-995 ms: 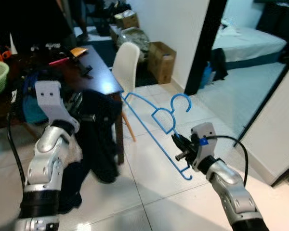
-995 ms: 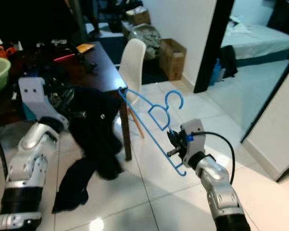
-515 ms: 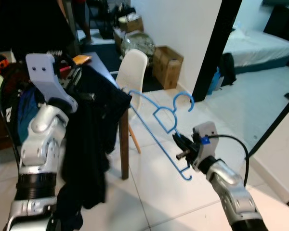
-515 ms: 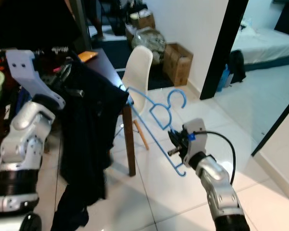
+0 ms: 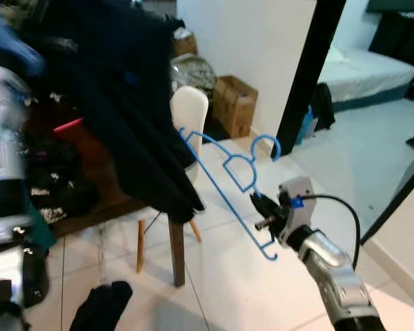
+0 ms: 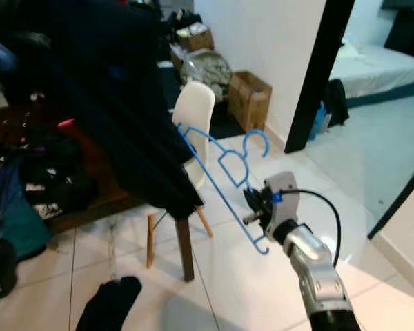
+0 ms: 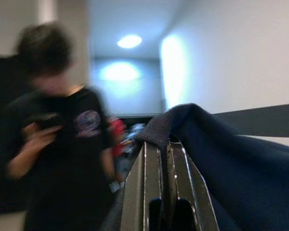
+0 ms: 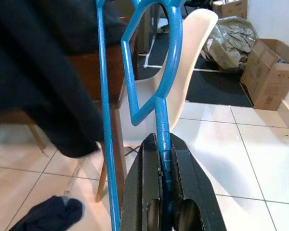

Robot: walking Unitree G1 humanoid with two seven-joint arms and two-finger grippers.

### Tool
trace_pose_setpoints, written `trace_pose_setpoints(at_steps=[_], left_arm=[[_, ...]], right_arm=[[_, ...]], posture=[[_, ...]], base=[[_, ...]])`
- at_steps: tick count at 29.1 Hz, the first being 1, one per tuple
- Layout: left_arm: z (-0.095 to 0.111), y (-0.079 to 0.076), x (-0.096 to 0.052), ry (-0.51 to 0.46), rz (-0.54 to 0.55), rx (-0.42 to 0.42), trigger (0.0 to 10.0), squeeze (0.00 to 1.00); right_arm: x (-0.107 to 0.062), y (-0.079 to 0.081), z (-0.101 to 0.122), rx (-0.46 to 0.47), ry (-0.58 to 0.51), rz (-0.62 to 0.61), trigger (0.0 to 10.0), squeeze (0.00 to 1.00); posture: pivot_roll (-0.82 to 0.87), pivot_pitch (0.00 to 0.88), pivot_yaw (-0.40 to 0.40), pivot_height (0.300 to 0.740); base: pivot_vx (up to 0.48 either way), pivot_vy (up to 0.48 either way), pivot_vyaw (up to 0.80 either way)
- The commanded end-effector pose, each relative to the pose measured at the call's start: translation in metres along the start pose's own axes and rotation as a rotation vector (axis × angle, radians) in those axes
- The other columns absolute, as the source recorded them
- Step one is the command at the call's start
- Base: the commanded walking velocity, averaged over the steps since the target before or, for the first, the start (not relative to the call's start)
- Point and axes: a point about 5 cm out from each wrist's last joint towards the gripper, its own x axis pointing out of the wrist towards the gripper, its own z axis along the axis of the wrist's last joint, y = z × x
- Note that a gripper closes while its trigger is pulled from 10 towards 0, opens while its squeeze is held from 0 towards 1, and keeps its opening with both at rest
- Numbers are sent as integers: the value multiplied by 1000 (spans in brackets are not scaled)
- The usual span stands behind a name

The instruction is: Hang hanger

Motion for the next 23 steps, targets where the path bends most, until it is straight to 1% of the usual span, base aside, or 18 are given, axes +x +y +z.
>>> trace_pose_setpoints(at_steps=[1, 2, 5, 6, 7, 8, 9, 10, 11, 12, 13, 14, 15, 17, 20, 22, 23], left_arm=[[-20, 7, -7, 79, 43, 43, 10000, 0], [-20, 7, -7, 79, 43, 43, 10000, 0], [-64, 11, -31, 279, 87, 43, 10000, 0], [-82, 9, -42, 365, 95, 34, 10000, 0], [-96, 7, -53, 430, 104, 38, 10000, 0], [-96, 7, -53, 430, 104, 38, 10000, 0], [-103, 7, -62, 447, 116, 41, 10000, 0], [-116, 8, -74, 494, 138, 60, 10000, 0], [-116, 8, -74, 494, 138, 60, 10000, 0], [-128, 10, -88, 545, 179, 54, 10000, 0], [-137, 13, -98, 588, 209, 50, 10000, 0], [-137, 13, -98, 588, 209, 50, 10000, 0], [-144, 16, -106, 624, 231, 64, 10000, 0], [-148, 21, -111, 649, 256, 59, 10000, 0], [-150, 22, -110, 658, 258, 43, 10000, 0], [-150, 21, -107, 667, 240, 52, 10000, 0], [-152, 19, -107, 682, 216, 25, 10000, 0]], right_arm=[[-1, -1, 2, -10, -1, -4, 10000, 0], [-1, -1, 2, -10, -1, -4, 10000, 0], [-1, 1, 2, -23, 3, 0, 10000, 0], [-1, 1, 2, -24, 4, 1, 10000, 0], [-1, 1, 2, -25, 5, 1, 10000, 0], [-1, 1, 2, -25, 5, 1, 10000, 0], [-2, 1, 2, -26, 6, 3, 10000, 0], [-2, 1, 2, -31, 7, 5, 10000, 0], [-2, 1, 2, -31, 7, 5, 10000, 0], [-3, 2, 2, -37, 9, 9, 10000, 0], [-3, 2, 2, -41, 10, 12, 10000, 0], [-3, 2, 2, -41, 10, 12, 10000, 0], [-4, 2, 2, -43, 11, 15, 10000, 0], [-4, 2, 2, -40, 13, 16, 10000, 0], [-3, 1, 2, -35, 18, 13, 10000, 0], [-3, 0, 2, -26, 17, 7, 10000, 0], [-3, 0, 2, -24, 16, 5, 10000, 0]], posture=[[-36, 0, 0, 740], [-36, 0, 0, 740], [-39, 0, 0, 740], [-39, 0, 0, 740], [-39, 0, 0, 740], [-39, 0, 0, 740], [-45, 0, -1, 740], [-48, 0, -3, 740], [-48, 0, -3, 740], [-48, 0, -3, 740], [-48, 0, -3, 740], [-48, 0, -3, 740], [-47, 0, -8, 740], [-42, 0, -12, 740], [-42, 0, -12, 740], [-42, 0, -12, 740], [-40, 0, -10, 740]], base=[[480, 0, 0], [480, 0, 0], [480, 0, 0], [360, 0, 444], [266, 0, 525], [266, 0, 525], [0, 0, 800], [0, 0, 800], [0, 0, 800], [0, 0, 794], [0, 0, 800], [0, 0, 800], [0, 0, 794], [0, 0, 800], [0, 0, 754], [0, 0, 0], [0, 0, 0]])
